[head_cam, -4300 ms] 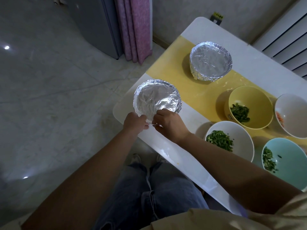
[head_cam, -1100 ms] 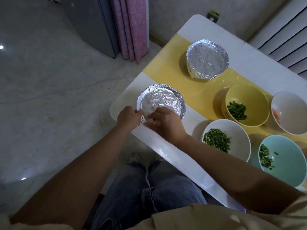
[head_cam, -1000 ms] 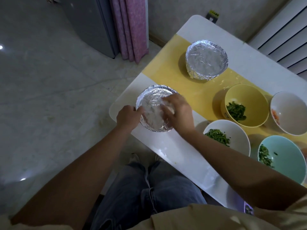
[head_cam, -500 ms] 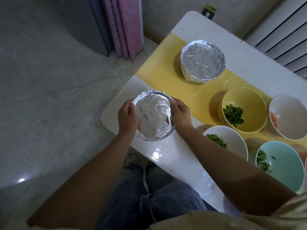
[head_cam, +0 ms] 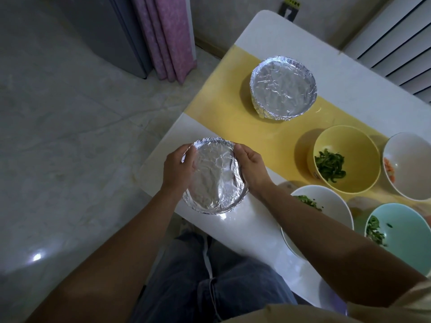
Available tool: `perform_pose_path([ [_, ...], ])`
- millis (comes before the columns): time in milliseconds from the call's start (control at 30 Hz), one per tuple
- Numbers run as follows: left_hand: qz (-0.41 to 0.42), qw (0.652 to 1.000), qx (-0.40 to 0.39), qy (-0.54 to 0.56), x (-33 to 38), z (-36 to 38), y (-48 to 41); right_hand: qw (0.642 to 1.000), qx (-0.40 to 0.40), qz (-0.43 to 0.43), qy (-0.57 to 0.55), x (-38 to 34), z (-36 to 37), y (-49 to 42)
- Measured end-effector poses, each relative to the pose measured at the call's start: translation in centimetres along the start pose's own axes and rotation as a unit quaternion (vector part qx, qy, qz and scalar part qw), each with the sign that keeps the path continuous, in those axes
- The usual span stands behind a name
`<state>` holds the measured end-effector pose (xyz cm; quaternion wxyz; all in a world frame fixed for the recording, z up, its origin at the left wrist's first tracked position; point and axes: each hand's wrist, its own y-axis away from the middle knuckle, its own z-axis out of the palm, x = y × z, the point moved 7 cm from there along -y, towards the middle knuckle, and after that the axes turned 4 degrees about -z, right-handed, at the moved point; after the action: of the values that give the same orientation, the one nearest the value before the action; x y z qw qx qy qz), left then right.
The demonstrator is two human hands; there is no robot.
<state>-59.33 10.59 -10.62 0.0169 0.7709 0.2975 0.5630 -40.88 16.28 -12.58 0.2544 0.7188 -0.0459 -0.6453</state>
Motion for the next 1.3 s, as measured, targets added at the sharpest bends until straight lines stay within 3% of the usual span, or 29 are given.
perform_pose_path([
  [100, 0.009, 1.0, 0.004, -0.012, 0.3, 0.0, 0.1, 1.0, -0.003, 0.004, 0.003, 0.0, 0.1, 0.0],
  [433, -0.023, 0.993, -0.105, 0.047, 0.8, 0.3, -1.2, 0.995, -0.094, -0.032, 0.003, -3.0, 0.6, -1.6],
  [667, 0.075, 0.994, -0.058, -0.053, 1.1, 0.5, -1.5, 0.994, -0.103, -0.025, 0.008, -2.3, 1.1, -1.8],
  [933, 0.056, 0.992, -0.096, -0.057, 1.0, 0.6, -2.0, 0.983, -0.156, -0.033, 0.089, -3.9, 1.6, -2.3],
  [1167, 0.089, 0.988, -0.062, -0.106, 1.8, 0.4, -1.8, 0.984, -0.151, -0.019, 0.088, -3.6, 1.7, -2.2],
  [1300, 0.027, 0.998, 0.01, -0.051, 0.4, -1.6, -1.9, 0.999, -0.016, -0.014, 0.028, -4.5, -1.2, -1.6],
])
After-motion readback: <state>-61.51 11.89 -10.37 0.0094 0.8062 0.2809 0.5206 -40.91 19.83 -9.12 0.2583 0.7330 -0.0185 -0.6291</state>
